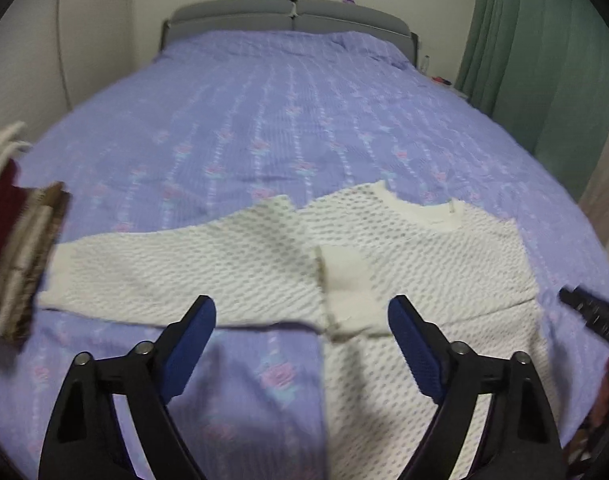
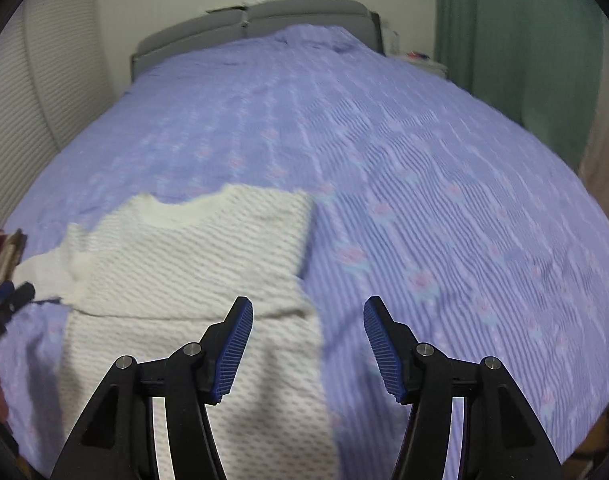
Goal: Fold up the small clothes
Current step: 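Lay the sleeve across the shirt body and open the right tool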
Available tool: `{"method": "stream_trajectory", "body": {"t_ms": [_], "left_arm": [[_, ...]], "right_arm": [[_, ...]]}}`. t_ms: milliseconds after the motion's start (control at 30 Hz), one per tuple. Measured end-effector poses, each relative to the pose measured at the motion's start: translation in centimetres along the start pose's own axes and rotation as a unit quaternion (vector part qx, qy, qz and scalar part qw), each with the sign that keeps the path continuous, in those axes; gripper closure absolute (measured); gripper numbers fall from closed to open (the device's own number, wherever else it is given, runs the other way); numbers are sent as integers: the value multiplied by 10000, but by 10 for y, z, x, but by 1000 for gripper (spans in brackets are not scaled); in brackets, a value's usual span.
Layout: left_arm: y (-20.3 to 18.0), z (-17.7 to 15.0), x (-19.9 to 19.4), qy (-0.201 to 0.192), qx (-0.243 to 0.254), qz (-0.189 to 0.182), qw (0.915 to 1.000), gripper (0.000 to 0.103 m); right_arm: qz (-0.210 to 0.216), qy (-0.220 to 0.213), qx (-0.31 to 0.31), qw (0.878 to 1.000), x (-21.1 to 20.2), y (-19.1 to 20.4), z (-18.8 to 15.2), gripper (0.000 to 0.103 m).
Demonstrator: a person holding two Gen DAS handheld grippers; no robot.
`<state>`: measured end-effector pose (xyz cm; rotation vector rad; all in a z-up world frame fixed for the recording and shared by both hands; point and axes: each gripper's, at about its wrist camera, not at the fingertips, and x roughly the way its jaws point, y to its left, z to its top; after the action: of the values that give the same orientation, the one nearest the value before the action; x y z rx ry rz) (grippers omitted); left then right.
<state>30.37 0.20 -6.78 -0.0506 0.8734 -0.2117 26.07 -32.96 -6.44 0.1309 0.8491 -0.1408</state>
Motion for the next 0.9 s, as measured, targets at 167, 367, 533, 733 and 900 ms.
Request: {"method": "stream_trajectory", "body": {"t_ms": [167, 367, 533, 733, 900], "left_arm": [[-5, 12, 32, 349, -127, -314, 9988, 40], [-10, 14, 59, 646, -196, -374, 9970, 42], [-8, 12, 72, 778, -290, -436, 9956, 42], [-1, 12, 77, 763, -406, -574, 9946, 45], [3, 10, 57, 604, -422, -964, 9926, 62]], "right_arm": [[58, 139, 69, 9999, 15, -13, -8, 44], [184, 253, 52, 9995, 31, -18, -11, 44], [237, 280, -33, 9993, 38, -16, -12, 44], [248, 316, -79, 9992, 47, -14, -12, 44], [276, 354, -51, 9990, 54, -13, -13, 45]]}}
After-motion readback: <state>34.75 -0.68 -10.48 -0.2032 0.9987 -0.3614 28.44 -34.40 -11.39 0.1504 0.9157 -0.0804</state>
